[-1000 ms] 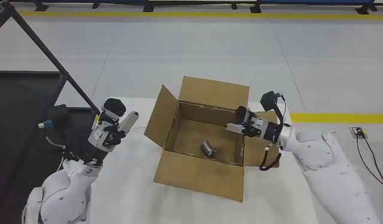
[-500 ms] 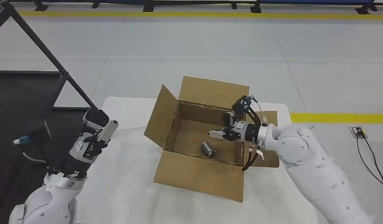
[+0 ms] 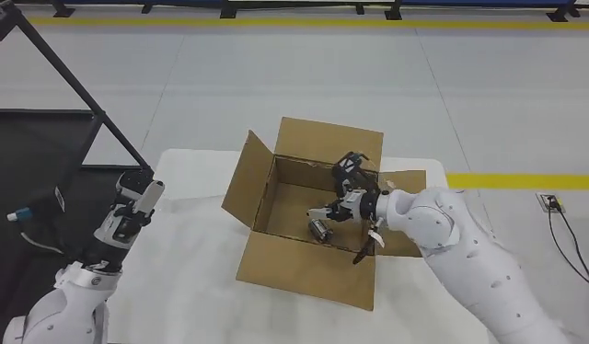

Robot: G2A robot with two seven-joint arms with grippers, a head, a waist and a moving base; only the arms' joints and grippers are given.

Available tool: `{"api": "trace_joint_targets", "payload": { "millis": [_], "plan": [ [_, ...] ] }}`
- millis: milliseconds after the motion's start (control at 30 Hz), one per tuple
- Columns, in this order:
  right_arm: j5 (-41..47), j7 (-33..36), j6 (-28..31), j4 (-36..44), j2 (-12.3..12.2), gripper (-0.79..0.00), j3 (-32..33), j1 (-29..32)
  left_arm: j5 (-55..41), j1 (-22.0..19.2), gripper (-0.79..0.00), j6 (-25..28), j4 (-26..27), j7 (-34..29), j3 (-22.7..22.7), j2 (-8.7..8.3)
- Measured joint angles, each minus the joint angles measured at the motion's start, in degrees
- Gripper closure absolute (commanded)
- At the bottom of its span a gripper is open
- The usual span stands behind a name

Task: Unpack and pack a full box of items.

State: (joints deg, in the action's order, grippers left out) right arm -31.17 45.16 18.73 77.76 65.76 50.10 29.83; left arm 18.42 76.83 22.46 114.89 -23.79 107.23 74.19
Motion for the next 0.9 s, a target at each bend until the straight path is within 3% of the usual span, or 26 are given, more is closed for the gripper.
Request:
{"api": "trace_joint_targets", "payload": {
  "millis": [167,333,633,900],
  "plan": [
    [-6.07,4.01,-9.74,-5.05,4.06,-0.785,-9.54,-8.14,-1.01,0.67,-0.785,-0.58,-3.30,-0.99,1.38,-0.47],
    [-8.15,9.76,-14.31,-15.09,9.51,-0.785,-18.94,-15.56,-5.37,2.83,-0.785,-0.16,-4.40,-0.91,2.48,-0.71],
    [-0.83,18.92,-8.33,-35.17,18.70,-0.785,-27.11,-21.28,-5.66,3.38,-0.785,0.05,-4.19,-0.96,3.00,-0.80],
    [-0.85,18.69,-8.45,-35.44,18.80,-0.785,-27.12,-21.38,-5.66,3.38,-0.785,0.05,-4.19,-0.96,3.00,-0.80]
  ]
}}
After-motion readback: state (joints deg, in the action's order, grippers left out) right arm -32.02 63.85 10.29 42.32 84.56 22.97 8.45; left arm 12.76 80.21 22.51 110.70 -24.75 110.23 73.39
